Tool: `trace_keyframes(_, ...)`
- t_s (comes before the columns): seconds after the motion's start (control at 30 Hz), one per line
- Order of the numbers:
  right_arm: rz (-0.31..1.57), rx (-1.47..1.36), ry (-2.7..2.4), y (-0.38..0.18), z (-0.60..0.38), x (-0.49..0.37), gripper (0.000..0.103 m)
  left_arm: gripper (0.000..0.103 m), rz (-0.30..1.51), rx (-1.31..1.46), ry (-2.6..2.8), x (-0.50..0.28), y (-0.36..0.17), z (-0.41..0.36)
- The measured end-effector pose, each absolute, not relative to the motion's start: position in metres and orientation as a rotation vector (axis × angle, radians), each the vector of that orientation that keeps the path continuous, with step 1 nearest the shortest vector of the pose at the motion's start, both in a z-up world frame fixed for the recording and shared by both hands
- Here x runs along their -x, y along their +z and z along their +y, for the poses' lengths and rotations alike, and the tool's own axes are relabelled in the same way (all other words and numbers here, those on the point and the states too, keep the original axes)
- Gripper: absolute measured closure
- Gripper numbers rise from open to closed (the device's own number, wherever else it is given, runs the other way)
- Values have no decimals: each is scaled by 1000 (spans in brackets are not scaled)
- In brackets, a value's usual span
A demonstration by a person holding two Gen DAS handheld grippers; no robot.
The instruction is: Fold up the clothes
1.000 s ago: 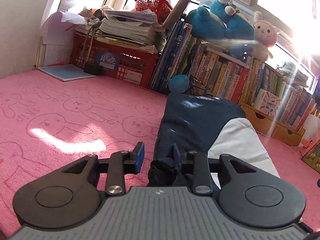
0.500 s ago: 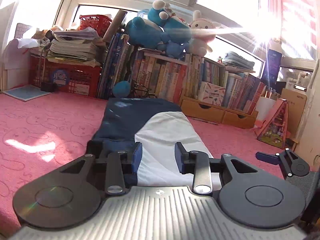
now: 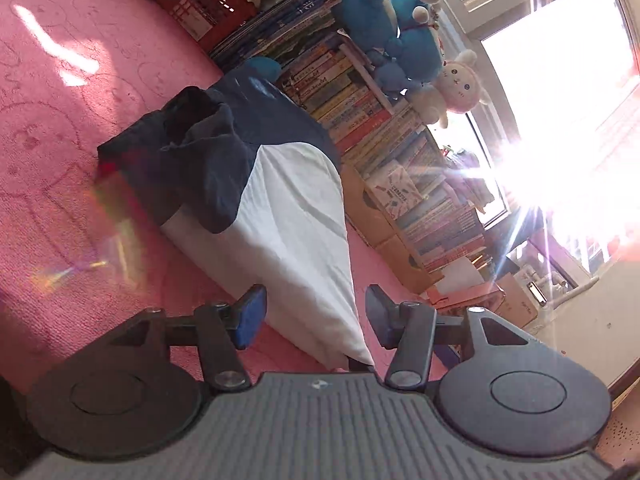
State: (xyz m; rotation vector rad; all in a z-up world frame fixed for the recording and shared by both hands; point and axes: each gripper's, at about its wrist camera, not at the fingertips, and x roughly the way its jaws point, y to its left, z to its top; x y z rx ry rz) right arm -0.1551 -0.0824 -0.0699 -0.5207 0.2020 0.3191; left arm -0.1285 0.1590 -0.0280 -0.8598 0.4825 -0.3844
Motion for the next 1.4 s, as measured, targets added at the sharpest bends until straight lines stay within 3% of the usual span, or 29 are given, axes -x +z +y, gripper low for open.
trace_keyframes(0.27,198,525,316,-70,-82,155,0,52,503,887,-355,99,-39,134)
trace_keyframes(0.37,197,527,315,-70,-82,155,0,62,513,871,-272,100,-41,138)
trace_keyframes(0.43,196,528,314,-70,-82,156,0,61,506,862,-264,103,-41,139)
trace_keyframes(0.5,194,529,313,-70,-82,156,0,54,488,863,-262,104,-40,136)
trace_keyframes(0.53,194,530,313,-69,-82,156,0,40,475,865,-265,104,-38,132)
trace_keyframes(0.57,193,529,312,-70,-82,156,0,15,458,860,-289,102,-36,128)
trace_keyframes(0.6,193,529,312,-70,-82,156,0,0,461,852,-277,100,-35,125)
trace_keyframes(0.67,192,530,311,-70,-82,156,0,0,468,836,-255,96,-34,119)
trace_keyframes(0.73,190,533,309,-70,-81,157,0,6,474,820,-233,93,-32,113)
trace_keyframes(0.77,189,535,308,-70,-81,157,0,24,477,811,-222,91,-31,110)
trace_keyframes(0.8,188,536,307,-70,-81,157,0,61,482,810,-209,89,-31,109)
trace_keyframes(0.83,187,538,306,-70,-81,158,0,74,497,861,-180,89,-37,119)
trace_keyframes(0.9,182,551,313,-71,-80,159,0,89,528,992,-197,87,-51,142)
trace_keyframes(1.13,168,595,335,-74,-76,162,0,91,344,755,-34,117,-23,170)
trace_keyframes(1.33,183,585,337,-73,-78,159,0,88,409,854,-19,107,-39,185)
trace_keyframes(1.4,189,586,334,-73,-77,159,0,65,406,844,-33,103,-37,180)
